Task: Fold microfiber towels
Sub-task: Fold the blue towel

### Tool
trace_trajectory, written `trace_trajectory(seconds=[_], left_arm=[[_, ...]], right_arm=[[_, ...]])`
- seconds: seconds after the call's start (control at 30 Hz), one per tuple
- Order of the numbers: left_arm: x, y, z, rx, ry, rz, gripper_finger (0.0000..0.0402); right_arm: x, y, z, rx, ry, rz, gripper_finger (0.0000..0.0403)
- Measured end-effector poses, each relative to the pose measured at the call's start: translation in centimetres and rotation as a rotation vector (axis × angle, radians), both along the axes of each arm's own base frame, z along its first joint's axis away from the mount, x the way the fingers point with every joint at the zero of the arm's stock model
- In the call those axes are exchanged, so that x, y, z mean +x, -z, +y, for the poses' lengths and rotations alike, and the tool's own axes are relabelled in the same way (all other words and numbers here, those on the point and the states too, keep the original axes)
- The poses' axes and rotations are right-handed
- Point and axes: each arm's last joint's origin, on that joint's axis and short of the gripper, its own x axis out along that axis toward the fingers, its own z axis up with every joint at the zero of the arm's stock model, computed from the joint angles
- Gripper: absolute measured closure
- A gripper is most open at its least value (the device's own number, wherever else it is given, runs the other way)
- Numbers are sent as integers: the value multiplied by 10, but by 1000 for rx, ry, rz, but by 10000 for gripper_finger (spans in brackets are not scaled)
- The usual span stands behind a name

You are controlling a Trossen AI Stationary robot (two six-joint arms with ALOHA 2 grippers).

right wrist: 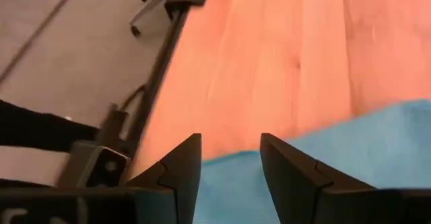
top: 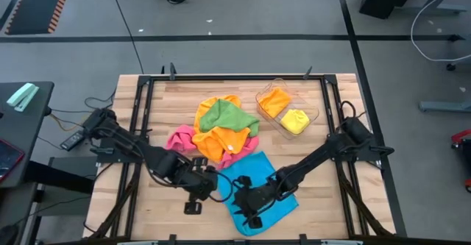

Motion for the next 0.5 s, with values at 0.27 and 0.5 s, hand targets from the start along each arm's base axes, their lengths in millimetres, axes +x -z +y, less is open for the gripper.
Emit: trace_trajectory(seconds=[0.27, 0.5], left_arm=[[-28, -15, -2, 36, 20, 26, 386], [-33, -19, -3, 35, 9, 16, 385]], right_arm=[[9, 5, -14, -52, -29, -4, 242], [20, 24, -16, -29, -77, -21, 242]])
